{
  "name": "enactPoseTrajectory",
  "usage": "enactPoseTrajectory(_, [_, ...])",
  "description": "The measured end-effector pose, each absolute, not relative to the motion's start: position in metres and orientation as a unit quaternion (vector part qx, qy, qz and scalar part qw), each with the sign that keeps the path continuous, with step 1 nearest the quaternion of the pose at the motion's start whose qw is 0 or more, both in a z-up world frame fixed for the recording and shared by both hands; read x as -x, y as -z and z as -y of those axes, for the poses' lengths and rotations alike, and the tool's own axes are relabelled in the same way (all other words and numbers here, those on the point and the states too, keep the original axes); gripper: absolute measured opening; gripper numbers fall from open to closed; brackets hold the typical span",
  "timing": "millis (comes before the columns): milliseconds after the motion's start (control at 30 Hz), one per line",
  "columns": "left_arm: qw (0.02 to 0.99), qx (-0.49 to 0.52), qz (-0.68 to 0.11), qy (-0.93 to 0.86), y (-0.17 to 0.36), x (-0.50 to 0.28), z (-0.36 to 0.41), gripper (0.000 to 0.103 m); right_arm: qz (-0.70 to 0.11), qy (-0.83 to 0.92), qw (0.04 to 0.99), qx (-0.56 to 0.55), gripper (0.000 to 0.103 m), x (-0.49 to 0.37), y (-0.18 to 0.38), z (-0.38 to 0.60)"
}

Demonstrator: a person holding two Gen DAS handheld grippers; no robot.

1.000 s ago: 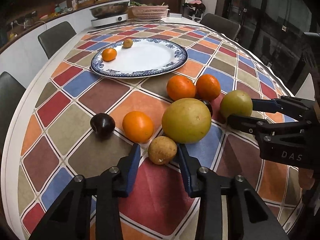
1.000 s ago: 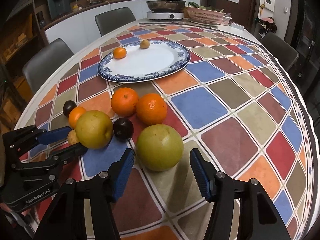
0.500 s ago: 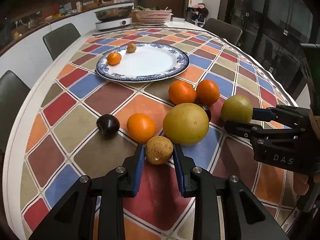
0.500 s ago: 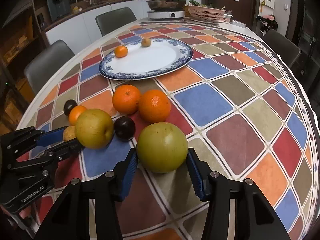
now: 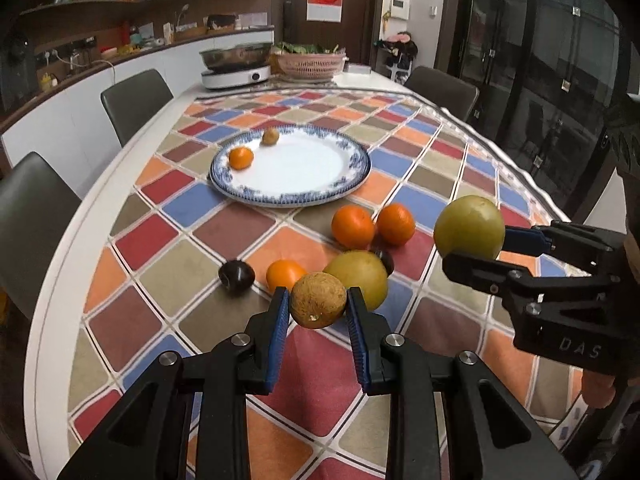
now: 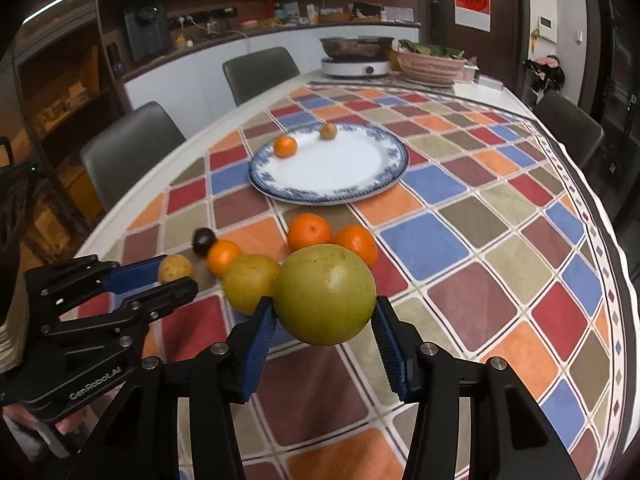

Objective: Organize fruits
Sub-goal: 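Lift the kiwi with the left gripper while the right gripper lifts the pomelo toward the plate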

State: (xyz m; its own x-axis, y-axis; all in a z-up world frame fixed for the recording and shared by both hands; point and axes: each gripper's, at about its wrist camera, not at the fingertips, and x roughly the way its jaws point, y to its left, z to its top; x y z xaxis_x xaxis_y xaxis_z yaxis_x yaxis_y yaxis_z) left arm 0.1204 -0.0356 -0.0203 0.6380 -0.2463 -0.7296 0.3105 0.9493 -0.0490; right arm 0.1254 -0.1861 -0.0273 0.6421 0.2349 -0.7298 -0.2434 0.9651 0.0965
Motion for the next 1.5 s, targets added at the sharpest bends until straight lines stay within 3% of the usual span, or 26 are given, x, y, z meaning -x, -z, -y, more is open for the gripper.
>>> enactPoseTrajectory(867, [0.928, -0.061, -0.333, 0.157, -0.054, -0.177, 0.038, 0.029, -0.334, -0.157, 0.929, 0.017, 0.050, -0.170, -0.051, 0.182])
enactPoseTrajectory(1500, [0.906, -0.064, -0.384, 0.167, -0.012, -0.285, 0.039, 0.029, -0.395, -0.157, 0.905, 0.018, 0.050, -0.285, -0.015, 0.179])
